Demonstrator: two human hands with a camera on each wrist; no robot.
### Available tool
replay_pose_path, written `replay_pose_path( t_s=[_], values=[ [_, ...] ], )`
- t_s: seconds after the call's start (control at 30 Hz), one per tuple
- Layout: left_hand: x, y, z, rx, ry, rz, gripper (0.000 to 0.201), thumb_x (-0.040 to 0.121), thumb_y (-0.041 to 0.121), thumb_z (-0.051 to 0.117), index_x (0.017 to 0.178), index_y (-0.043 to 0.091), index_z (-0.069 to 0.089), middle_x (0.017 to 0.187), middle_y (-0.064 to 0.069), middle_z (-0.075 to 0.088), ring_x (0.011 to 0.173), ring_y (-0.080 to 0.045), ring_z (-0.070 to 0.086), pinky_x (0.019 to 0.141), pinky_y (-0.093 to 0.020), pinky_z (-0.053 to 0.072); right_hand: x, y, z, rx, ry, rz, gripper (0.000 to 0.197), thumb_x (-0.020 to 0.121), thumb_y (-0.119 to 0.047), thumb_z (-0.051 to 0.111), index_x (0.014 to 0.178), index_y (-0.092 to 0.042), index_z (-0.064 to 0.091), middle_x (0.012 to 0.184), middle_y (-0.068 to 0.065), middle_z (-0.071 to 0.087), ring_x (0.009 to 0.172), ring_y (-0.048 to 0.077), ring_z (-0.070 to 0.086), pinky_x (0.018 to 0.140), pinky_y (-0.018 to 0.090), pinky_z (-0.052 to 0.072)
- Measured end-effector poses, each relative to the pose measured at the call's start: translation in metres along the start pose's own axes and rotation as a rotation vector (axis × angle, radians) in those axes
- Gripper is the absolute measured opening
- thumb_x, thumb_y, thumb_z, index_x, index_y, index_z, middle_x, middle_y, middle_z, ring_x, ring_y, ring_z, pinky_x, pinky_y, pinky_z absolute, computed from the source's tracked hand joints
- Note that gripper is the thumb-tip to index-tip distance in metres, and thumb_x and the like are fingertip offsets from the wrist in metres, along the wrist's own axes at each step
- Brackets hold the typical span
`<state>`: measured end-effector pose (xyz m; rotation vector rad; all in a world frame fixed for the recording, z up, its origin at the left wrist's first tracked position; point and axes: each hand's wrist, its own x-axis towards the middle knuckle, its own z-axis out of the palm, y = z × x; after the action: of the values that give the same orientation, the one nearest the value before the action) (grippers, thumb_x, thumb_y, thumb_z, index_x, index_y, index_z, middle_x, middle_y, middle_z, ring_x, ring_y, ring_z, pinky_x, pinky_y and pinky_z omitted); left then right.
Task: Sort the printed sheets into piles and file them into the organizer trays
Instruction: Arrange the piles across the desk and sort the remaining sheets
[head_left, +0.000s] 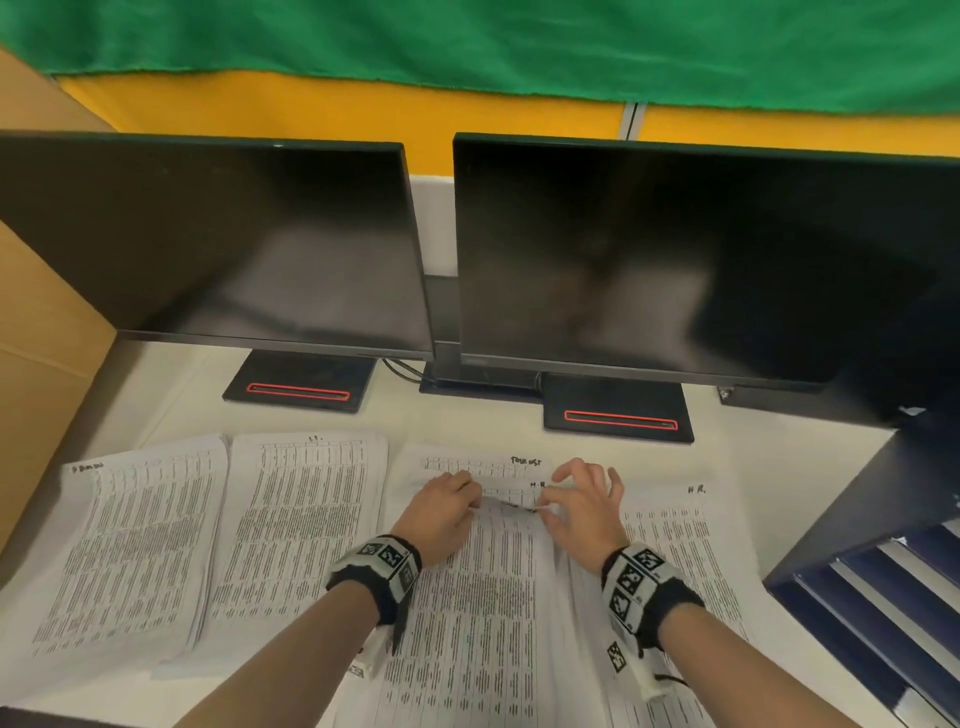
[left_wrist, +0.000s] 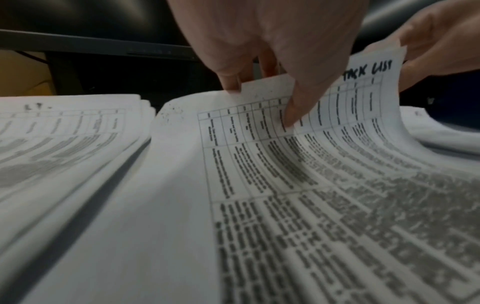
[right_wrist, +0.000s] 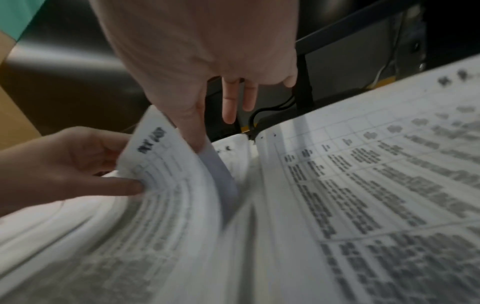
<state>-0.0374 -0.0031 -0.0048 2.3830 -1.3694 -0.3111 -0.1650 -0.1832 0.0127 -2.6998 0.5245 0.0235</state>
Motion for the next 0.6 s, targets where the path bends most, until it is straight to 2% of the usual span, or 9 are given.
replay_pose_path(
  t_s=[0.1,0.17,0.27,0.3,0.37,0.43,0.5,0.57,0.6],
  values=[
    [0.005,0.007,-0.003,-0.036,-0.009,-0.006,0.010,0.085,0.006,0.051,0.081,0.014,0.055,0.085,0.002,0.060,0.079,-0.014,0.053,0.076,-0.022,0.043,0.006,-0.006,-0.002,0.171,-0.083,0.049,0.027,0.088,-0.049,0.053,0.087,-0.030,0.072,0.111,-0.013,0.047,0.111,0.007,0.033,0.112,0.048,-0.001],
    [0.006,0.007,-0.002,-0.052,-0.023,-0.020,0.015,0.085,0.003,0.051,0.078,0.015,0.050,0.084,0.004,0.058,0.078,-0.014,0.053,0.072,-0.022,0.045,0.013,-0.004,-0.004,0.270,-0.034,0.136,0.032,0.094,-0.043,0.042,0.092,-0.026,0.069,0.108,-0.009,0.048,0.110,0.010,0.038,0.113,0.048,0.004],
    [0.004,0.005,-0.001,-0.084,-0.026,-0.053,0.022,0.087,0.001,0.046,0.080,0.021,0.042,0.081,0.007,0.053,0.075,-0.013,0.052,0.067,-0.020,0.044,0.021,0.002,-0.007,0.099,-0.056,0.175,0.029,0.096,-0.025,0.035,0.115,-0.028,0.056,0.117,-0.003,0.048,0.116,0.018,0.042,0.112,0.049,0.014],
    [0.004,0.005,0.000,-0.096,-0.028,-0.073,0.022,0.089,0.001,0.044,0.084,0.022,0.040,0.080,0.007,0.052,0.073,-0.012,0.051,0.063,-0.017,0.041,0.022,0.002,-0.008,0.018,-0.114,0.160,0.029,0.093,-0.022,0.038,0.115,-0.027,0.056,0.118,-0.002,0.047,0.117,0.019,0.041,0.112,0.049,0.014],
    [0.003,0.008,-0.001,-0.116,-0.029,-0.099,0.022,0.090,0.001,0.042,0.097,0.021,0.038,0.081,0.005,0.052,0.072,-0.013,0.050,0.059,-0.014,0.036,0.021,0.000,-0.009,-0.045,-0.168,0.116,0.021,0.088,-0.021,0.042,0.099,-0.026,0.058,0.111,-0.003,0.048,0.111,0.018,0.041,0.113,0.048,0.014],
    [0.002,0.009,-0.001,-0.130,-0.026,-0.109,0.037,0.090,0.001,0.044,0.120,0.021,0.036,0.086,0.004,0.054,0.074,-0.012,0.051,0.063,-0.014,0.040,0.019,-0.003,-0.006,-0.042,-0.111,0.035,0.011,0.088,-0.023,0.044,0.083,-0.026,0.053,0.098,-0.007,0.048,0.101,0.014,0.040,0.111,0.044,0.015],
    [0.000,0.006,0.001,-0.108,-0.005,-0.092,0.052,0.090,0.002,0.046,0.136,0.020,0.031,0.097,0.000,0.059,0.082,-0.013,0.055,0.074,-0.021,0.048,0.015,-0.004,-0.003,-0.041,-0.061,-0.045,0.013,0.090,-0.027,0.047,0.078,-0.025,0.051,0.090,-0.010,0.047,0.094,0.011,0.038,0.107,0.039,0.016],
    [0.000,0.002,0.004,-0.046,0.027,-0.052,0.045,0.089,0.002,0.047,0.132,0.016,0.045,0.105,-0.003,0.059,0.089,-0.018,0.057,0.084,-0.031,0.052,0.011,-0.003,0.002,-0.038,-0.032,-0.123,0.018,0.092,-0.031,0.049,0.079,-0.021,0.056,0.089,-0.010,0.049,0.095,0.012,0.043,0.100,0.033,0.015],
    [0.000,0.001,0.004,-0.027,0.039,-0.039,0.039,0.089,0.003,0.047,0.127,0.014,0.051,0.104,-0.004,0.059,0.089,-0.020,0.057,0.084,-0.035,0.052,0.009,-0.003,0.003,-0.048,-0.029,-0.150,0.021,0.093,-0.031,0.049,0.080,-0.019,0.061,0.088,-0.009,0.051,0.096,0.014,0.046,0.096,0.032,0.015]
  ],
)
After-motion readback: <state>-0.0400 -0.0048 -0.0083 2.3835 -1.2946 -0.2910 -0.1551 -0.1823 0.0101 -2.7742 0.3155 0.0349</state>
